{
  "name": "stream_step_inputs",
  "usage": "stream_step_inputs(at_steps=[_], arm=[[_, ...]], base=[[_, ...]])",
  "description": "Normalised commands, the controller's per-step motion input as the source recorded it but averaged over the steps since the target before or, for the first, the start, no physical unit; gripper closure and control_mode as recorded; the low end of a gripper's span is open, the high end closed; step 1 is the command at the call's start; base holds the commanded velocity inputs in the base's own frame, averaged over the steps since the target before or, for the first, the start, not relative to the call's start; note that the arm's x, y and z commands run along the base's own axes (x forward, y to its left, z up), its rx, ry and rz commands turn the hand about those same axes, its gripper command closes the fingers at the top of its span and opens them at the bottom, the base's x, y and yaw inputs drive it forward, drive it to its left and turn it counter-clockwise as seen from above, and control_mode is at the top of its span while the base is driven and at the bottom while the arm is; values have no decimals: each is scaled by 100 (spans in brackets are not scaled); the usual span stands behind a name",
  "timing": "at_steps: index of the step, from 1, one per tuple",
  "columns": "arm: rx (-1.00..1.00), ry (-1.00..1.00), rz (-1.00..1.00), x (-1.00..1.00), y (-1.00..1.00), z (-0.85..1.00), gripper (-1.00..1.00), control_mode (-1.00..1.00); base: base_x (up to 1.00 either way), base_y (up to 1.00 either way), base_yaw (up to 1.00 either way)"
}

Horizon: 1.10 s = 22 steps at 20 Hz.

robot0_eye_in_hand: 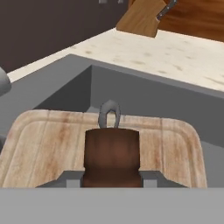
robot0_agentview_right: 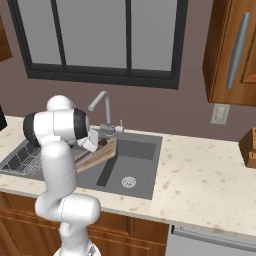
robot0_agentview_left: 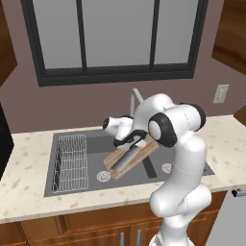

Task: Move the cutting board and knife to the sink. Then move spray from the cabinet to the counter.

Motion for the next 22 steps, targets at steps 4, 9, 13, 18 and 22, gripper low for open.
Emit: stream_step_inputs(at_steps=[4,9,13,18,22], arm=[[0,-4,0,0,18,-30,100,-100],[0,-6,0,0,15,-24,-100,-100],[1,-9,-1,0,9,-10,-100,-100],[2,-9,0,-3,10,2,-100,-100],[0,-7,0,-23,35,25,-100,-100]], base=[[0,0,0],[0,0,0],[0,0,0],[0,0,0],[0,0,0]])
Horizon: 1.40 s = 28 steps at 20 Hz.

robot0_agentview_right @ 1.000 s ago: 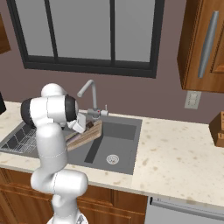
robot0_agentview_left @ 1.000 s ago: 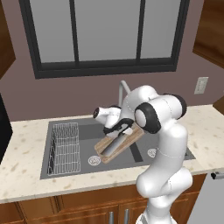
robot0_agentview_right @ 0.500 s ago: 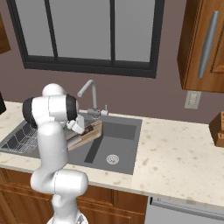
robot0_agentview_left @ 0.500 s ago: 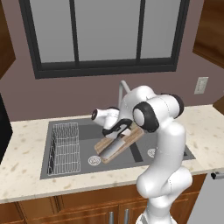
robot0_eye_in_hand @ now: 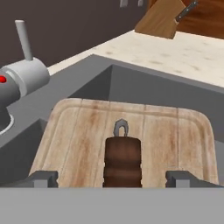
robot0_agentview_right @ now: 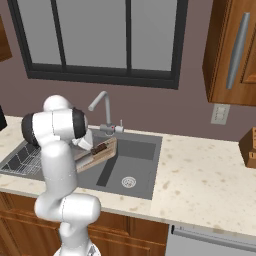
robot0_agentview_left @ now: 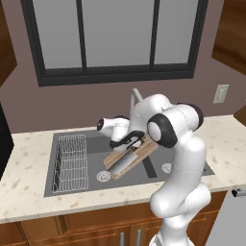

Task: Move the cutting board and knife to the sink. Then move spray from the cabinet to the counter.

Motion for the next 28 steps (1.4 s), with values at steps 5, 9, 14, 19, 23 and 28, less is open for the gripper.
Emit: stream_step_inputs(at_steps=[5,9,14,19,23,28], arm=[[0,-7,0,-52,48,37,-100,-100],[0,-10,0,-65,26,57,-100,-100],[6,-9,-8,-75,0,58,-100,-100],[15,-13,-11,-96,-6,52,-100,-100],[17,-11,-11,-96,0,27,-100,-100],[25,-12,-15,-85,-19,20,-100,-100]], base=[[0,0,0],[0,0,0],[0,0,0],[0,0,0],[0,0,0],[0,0,0]])
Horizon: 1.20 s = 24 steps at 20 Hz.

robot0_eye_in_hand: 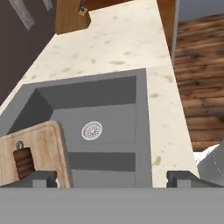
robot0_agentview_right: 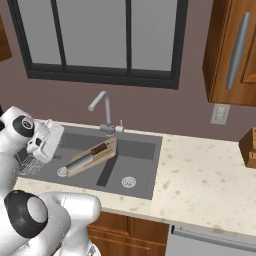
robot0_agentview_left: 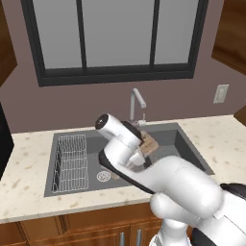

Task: Move the cutting board and knife to the sink. Then move spray from the cabinet to the counter.

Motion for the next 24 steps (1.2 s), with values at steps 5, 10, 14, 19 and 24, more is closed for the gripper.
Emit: stream_step_inputs(at_steps=[5,10,14,19,24], arm=[[30,-16,-29,-82,-37,35,-100,-100],[34,-20,-42,-76,-19,46,-100,-100],[34,-19,-52,-75,-2,29,-100,-100],[10,-9,-29,-31,11,0,-100,-100],[0,-1,0,-2,0,0,-100,-100]], base=[[0,0,0],[0,0,0],[0,0,0],[0,0,0],[0,0,0]])
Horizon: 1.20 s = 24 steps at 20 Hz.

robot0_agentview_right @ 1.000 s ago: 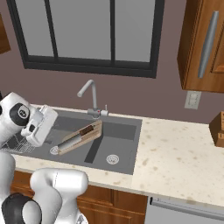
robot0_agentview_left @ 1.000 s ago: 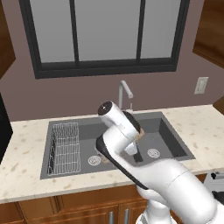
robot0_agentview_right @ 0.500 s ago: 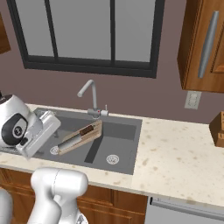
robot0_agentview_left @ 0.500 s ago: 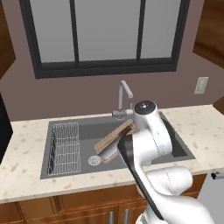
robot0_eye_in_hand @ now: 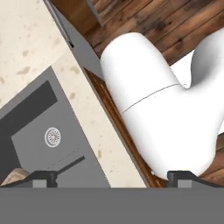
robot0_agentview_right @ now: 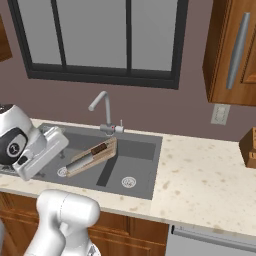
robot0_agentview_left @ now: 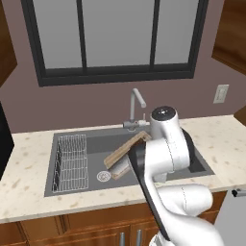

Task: Move the cutting board and knife to the sink. Then move spray from the cabinet to the counter.

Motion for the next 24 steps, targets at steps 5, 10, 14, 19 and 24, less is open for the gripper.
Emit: stream_step_inputs(at_steps=[5,10,14,19,24], arm=[[2,-8,-2,-57,-6,0,-100,-100],[1,0,-1,-17,2,0,-100,100],[0,0,0,0,0,0,-100,100],[0,0,0,0,0,0,-100,100],[0,0,0,0,0,0,-100,100]], base=[[0,0,0],[-55,50,-10],[-51,100,-18],[-32,99,-22],[-5,74,-24]])
